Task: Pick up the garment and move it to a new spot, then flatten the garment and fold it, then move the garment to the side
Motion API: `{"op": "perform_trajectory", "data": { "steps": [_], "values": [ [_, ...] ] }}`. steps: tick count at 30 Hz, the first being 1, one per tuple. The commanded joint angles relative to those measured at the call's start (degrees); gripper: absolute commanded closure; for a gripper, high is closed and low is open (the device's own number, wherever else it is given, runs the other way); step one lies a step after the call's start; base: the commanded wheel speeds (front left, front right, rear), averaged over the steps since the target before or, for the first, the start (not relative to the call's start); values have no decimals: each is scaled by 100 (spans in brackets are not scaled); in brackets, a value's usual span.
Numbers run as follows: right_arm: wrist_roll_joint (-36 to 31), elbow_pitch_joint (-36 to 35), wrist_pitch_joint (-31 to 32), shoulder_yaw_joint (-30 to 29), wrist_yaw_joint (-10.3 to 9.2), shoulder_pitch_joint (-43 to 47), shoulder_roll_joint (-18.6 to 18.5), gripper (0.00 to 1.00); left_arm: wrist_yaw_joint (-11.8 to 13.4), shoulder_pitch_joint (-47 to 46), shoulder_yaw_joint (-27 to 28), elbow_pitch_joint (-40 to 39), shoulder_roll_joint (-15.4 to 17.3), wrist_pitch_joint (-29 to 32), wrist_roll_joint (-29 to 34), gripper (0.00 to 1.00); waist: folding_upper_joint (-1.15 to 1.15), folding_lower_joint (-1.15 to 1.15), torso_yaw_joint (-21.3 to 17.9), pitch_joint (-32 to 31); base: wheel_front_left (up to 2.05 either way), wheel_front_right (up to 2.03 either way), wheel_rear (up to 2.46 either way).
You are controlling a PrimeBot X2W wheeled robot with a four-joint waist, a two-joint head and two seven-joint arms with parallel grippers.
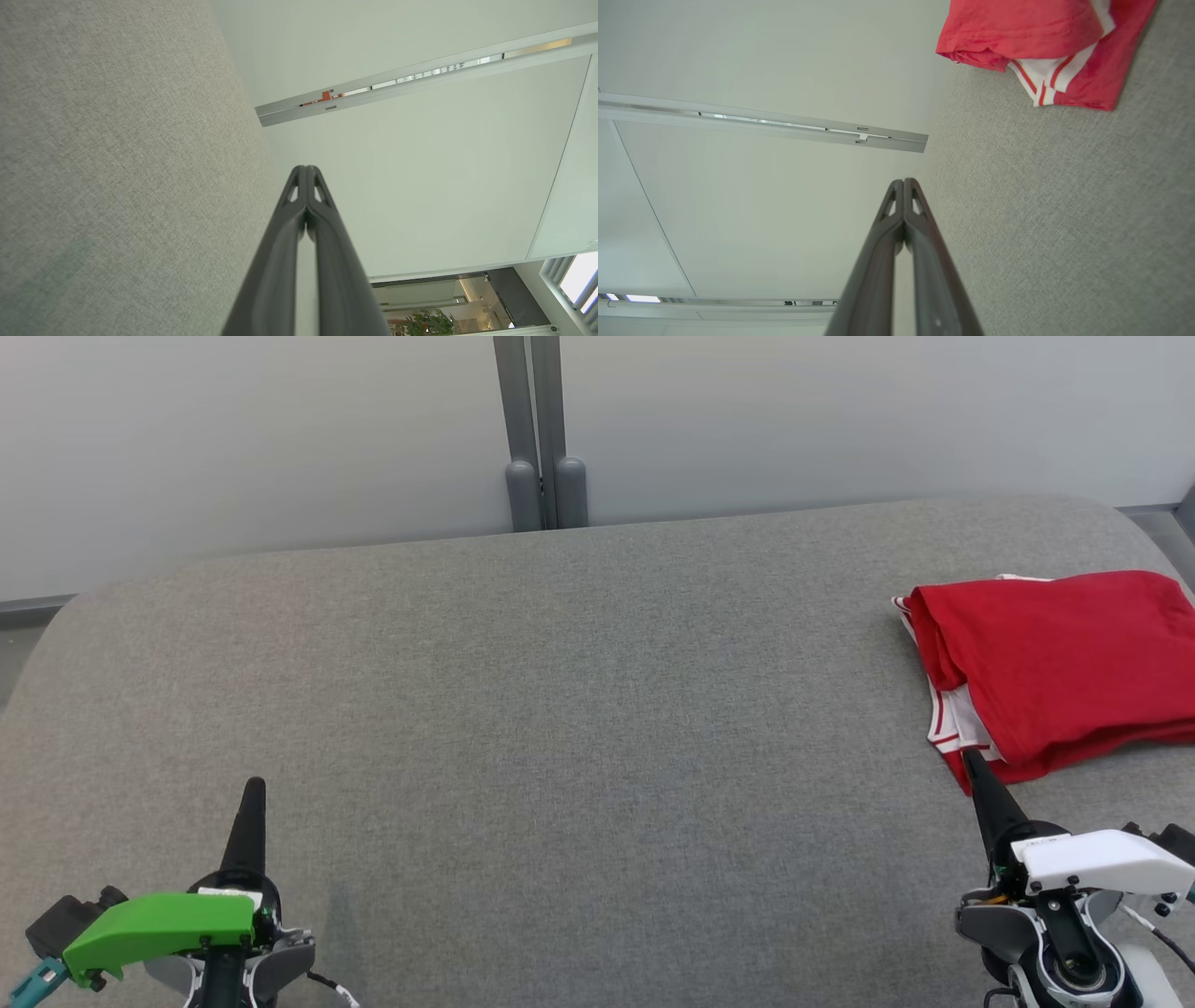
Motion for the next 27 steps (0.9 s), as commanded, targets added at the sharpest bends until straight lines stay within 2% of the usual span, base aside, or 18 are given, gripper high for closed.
{"op": "perform_trajectory", "data": {
  "steps": [1, 27],
  "values": [
    [122, -52, 43, -39, 4, -81, 3, 100, -35, -99, 28, -55, 6, 28, -148, 100, 0, 0, -2, 2, 0, 0, 0],
    [995, -104, 343, -247, 4, -108, 186, 100, -58, -163, 159, -127, -14, 308, -1219, 100, 0, 0, -45, 47, 0, 0, 0]
  ]
}}
